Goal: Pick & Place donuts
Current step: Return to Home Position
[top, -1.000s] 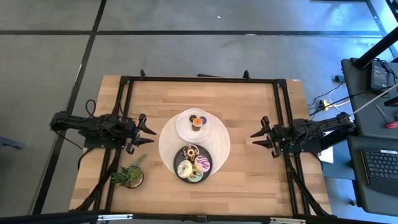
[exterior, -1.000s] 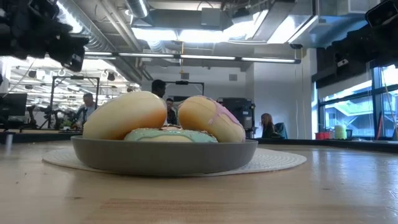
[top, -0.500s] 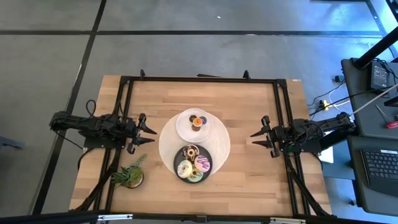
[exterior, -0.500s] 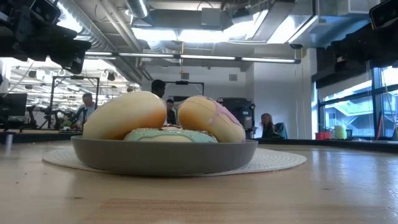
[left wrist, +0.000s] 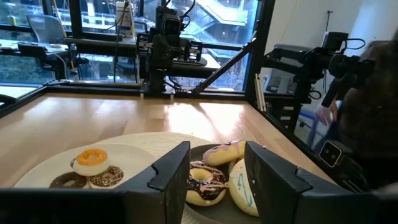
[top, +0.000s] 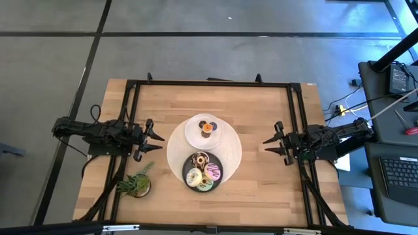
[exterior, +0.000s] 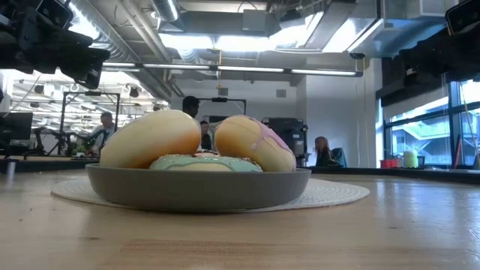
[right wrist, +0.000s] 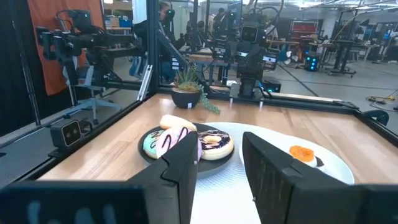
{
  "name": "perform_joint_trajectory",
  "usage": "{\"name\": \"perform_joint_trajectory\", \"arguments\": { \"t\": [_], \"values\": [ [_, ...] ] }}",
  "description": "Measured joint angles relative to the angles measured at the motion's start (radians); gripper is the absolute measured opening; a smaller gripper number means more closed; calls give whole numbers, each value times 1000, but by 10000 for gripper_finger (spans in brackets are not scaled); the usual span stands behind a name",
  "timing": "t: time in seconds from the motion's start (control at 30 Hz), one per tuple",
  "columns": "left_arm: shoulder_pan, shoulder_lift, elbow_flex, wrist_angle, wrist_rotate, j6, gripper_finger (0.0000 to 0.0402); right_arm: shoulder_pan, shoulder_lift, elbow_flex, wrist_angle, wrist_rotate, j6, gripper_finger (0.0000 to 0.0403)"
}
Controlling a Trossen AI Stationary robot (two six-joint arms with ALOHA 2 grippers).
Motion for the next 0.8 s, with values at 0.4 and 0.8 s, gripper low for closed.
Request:
{"name": "perform_joint_trajectory", "arguments": {
  "t": [0.4,0.8],
  "values": [
    [0,0,0,0,0,0,151,0,0,0,0,-1,1,129],
    [0,0,0,0,0,0,152,0,0,0,0,-1,2,129]
  ]
}}
